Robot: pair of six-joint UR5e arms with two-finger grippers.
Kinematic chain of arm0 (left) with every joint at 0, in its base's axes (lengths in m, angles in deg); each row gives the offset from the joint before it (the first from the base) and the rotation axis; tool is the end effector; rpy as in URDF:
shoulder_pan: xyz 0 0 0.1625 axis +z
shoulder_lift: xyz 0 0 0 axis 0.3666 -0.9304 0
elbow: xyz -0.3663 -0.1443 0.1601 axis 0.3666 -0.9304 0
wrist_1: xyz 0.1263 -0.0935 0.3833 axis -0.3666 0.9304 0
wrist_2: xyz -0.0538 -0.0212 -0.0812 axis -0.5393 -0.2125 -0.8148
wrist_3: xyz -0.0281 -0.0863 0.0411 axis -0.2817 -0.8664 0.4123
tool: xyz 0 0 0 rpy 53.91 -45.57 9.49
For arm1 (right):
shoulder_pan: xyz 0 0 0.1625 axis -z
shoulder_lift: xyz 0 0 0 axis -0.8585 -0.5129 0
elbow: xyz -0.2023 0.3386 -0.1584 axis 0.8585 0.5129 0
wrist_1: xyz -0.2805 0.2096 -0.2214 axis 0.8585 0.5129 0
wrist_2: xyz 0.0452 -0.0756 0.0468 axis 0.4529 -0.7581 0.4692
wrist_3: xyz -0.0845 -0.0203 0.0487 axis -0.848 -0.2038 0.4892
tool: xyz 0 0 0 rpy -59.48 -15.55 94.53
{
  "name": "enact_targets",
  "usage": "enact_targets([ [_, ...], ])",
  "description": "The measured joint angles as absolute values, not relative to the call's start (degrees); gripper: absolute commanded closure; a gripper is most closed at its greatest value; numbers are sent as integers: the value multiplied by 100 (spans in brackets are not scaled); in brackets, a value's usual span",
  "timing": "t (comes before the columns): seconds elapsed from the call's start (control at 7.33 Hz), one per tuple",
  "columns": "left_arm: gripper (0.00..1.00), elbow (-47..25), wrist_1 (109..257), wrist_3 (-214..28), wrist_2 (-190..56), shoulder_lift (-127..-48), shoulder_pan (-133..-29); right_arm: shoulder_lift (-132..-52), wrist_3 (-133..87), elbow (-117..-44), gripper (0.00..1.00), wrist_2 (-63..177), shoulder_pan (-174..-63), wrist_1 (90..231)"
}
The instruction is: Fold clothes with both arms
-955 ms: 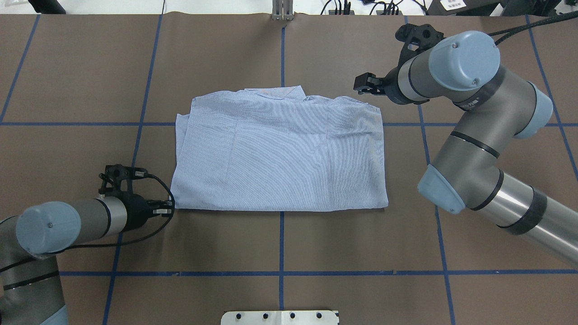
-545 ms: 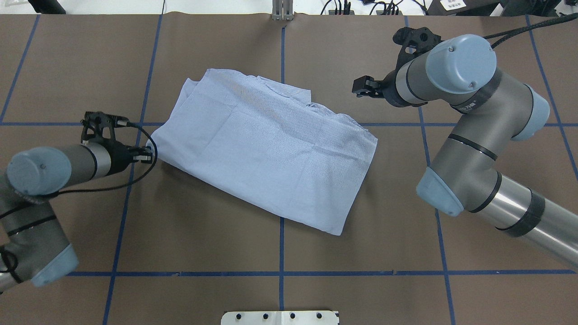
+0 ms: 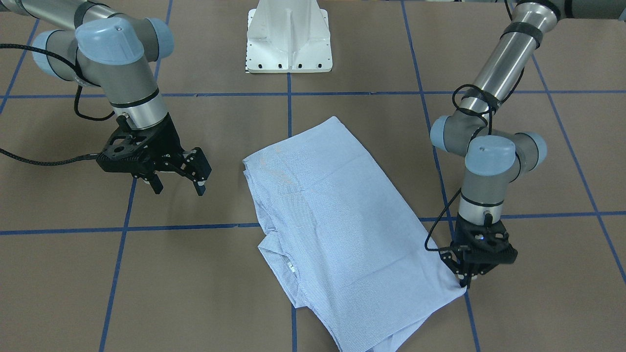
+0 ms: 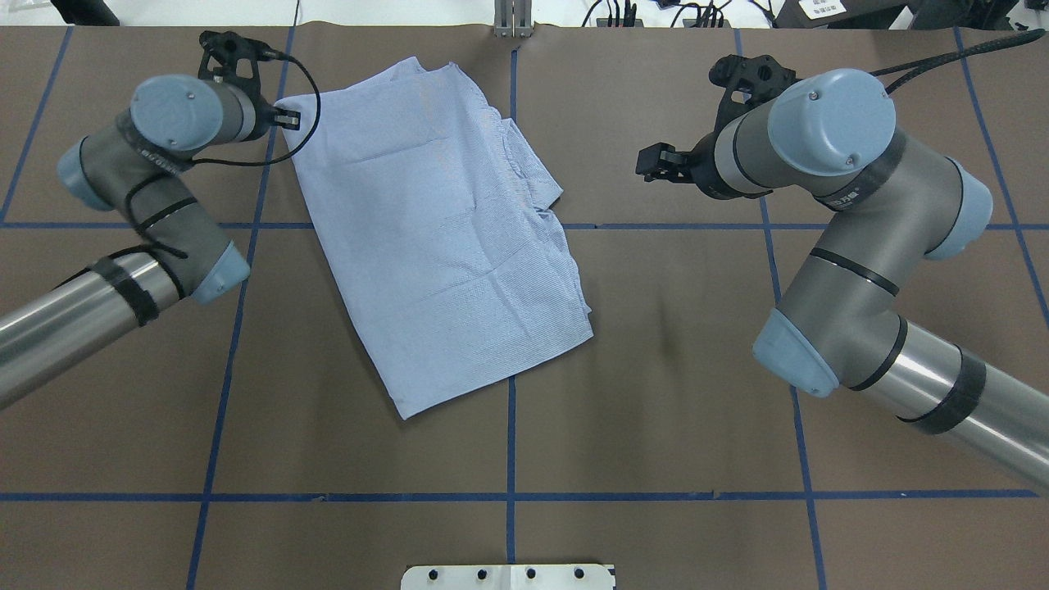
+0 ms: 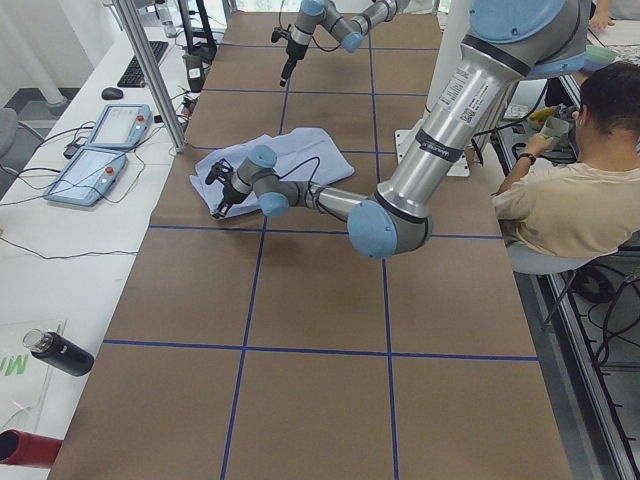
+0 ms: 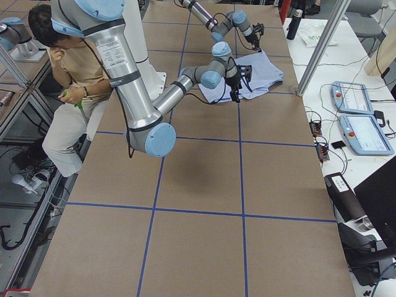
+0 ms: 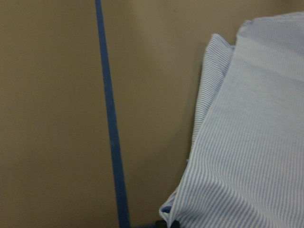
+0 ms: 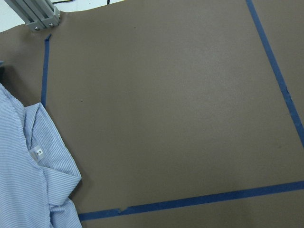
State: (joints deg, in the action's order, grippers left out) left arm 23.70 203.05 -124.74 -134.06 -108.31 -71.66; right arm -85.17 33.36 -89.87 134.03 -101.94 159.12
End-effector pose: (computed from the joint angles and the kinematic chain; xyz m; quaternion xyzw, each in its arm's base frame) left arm 0.4114 -0.7046 0.4192 0.3326 0.2987 -0.0574 0.8927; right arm -0.3866 -0.5151 0.2730 0.1539 -0.4291 0.1580 0.8759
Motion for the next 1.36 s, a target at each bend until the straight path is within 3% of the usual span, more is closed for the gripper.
enact_targets([
  [0.14, 100, 3246, 20471, -12428, -13406, -11528, -7226, -8514, 3341, -8994, 0, 13402, -10180, 15912],
  [0.27, 1, 3866, 20762, -12406, -13409, -11927, -7241, -8505, 3354, -8997, 0, 13397, -10150, 15912],
  [0.41, 0, 4085, 20968, -12330, -13415, -12030, -7255, -8479, 3404, -8994, 0, 13341, -10082, 15912],
  [0.55, 0, 3847, 21078, -12196, -13444, -11846, -7268, -8405, 3591, -8980, 1, 13195, -9936, 15914],
  [0.82, 0, 2704, 21122, -12076, -13771, -11058, -7293, -8157, 4373, -8937, 4, 12721, -9480, 15981],
  [1.09, 0, 2180, 21130, -12104, -13940, -10739, -7283, -7767, 5366, -8737, 7, 12393, -9061, 16000],
  [1.23, 0, 2061, 21131, -12122, -13957, -10656, -7273, -7604, 5885, -8582, 18, 12271, -8848, 15975],
  [1.36, 0, 1999, 21139, -12131, -13960, -10599, -7263, -7533, 6305, -8433, 22, 12105, -8663, 15954],
])
